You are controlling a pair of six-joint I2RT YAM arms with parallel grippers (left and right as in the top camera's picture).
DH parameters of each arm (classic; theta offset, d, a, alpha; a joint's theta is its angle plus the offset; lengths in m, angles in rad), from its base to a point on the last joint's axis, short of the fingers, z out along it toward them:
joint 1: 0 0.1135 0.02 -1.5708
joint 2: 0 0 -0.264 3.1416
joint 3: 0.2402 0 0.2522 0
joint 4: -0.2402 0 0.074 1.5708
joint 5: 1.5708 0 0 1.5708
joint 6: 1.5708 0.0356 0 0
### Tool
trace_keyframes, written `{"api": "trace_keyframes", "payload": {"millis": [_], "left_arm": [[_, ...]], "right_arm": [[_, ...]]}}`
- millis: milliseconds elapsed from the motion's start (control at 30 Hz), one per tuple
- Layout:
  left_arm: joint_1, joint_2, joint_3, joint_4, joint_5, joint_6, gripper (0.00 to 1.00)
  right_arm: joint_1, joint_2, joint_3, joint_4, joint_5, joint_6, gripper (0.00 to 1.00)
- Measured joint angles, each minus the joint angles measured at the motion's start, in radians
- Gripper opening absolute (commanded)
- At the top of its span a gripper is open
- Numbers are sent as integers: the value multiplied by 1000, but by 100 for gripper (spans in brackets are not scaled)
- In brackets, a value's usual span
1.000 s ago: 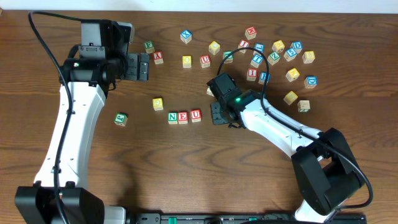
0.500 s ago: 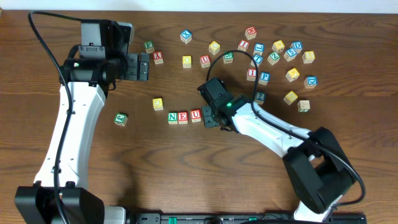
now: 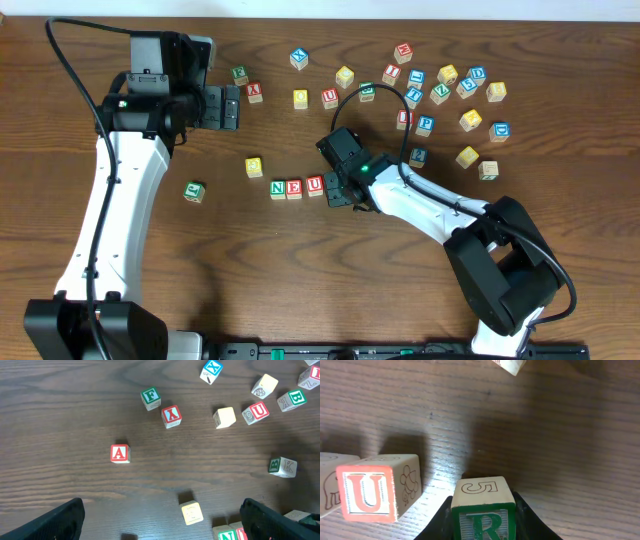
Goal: Spell out NEURIPS
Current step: 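Lower the green R block beside the red U and align it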
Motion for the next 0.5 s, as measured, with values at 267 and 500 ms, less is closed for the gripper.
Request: {"api": "trace_keyframes", "payload": {"millis": [267, 500], "left_arm": [[0, 0, 0, 0, 0, 0, 98], [0, 0, 0, 0, 0, 0, 98]], "right_arm": [[0, 0, 0, 30, -18, 0, 16], [0, 0, 0, 53, -33, -1, 17]]}}
